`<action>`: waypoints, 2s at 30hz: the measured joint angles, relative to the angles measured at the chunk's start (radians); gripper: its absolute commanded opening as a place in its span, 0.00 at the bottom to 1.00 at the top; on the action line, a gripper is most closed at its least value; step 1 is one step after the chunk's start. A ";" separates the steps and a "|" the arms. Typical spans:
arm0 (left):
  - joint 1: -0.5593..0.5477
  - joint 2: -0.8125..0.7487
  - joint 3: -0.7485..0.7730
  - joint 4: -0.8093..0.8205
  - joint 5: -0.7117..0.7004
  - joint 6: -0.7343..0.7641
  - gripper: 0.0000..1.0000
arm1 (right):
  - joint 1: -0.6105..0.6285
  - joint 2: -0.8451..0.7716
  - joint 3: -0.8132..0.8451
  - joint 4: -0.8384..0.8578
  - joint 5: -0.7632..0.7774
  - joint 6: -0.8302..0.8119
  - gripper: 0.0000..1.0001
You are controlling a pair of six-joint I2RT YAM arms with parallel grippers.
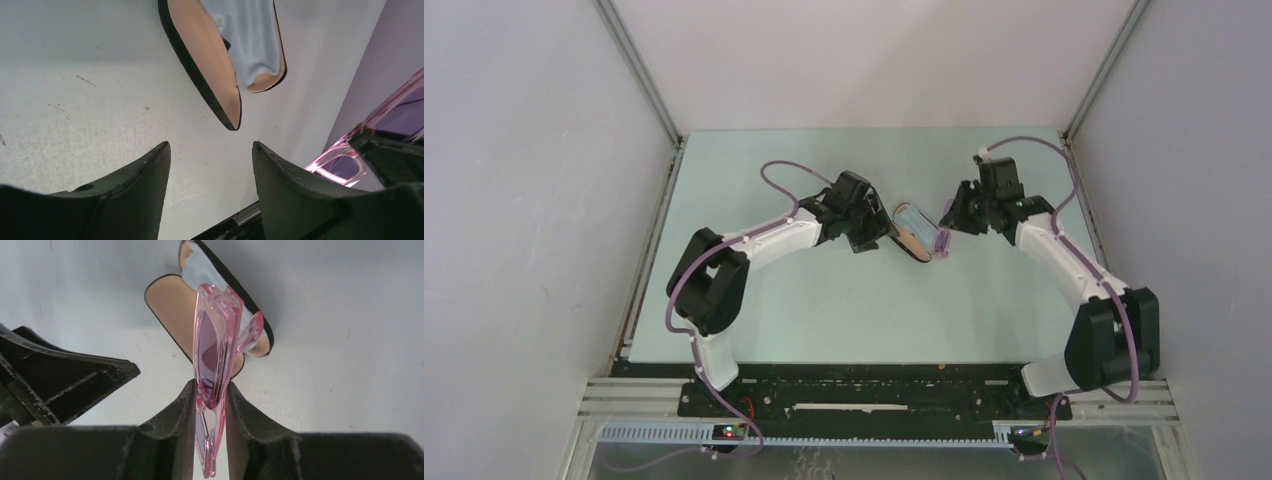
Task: Organize the sunglasses
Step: Adjust the sunglasses case at the center of the board, then place the sunglasses in the sunglasses case.
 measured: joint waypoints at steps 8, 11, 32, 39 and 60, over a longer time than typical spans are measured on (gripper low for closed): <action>0.033 0.000 0.000 0.038 0.025 -0.024 0.66 | 0.000 0.240 0.343 -0.084 -0.073 -0.281 0.27; 0.043 0.000 0.000 0.055 0.052 -0.019 0.66 | 0.006 0.290 0.417 -0.121 -0.073 -0.386 0.29; 0.097 -0.178 -0.178 0.039 0.148 0.154 0.66 | 0.192 0.536 0.515 -0.212 -0.026 -0.888 0.23; 0.112 -0.256 -0.249 0.016 0.142 0.195 0.66 | 0.197 0.598 0.562 -0.216 0.034 -0.920 0.23; 0.120 -0.256 -0.268 -0.014 0.141 0.206 0.66 | 0.212 0.647 0.562 -0.220 0.099 -0.985 0.23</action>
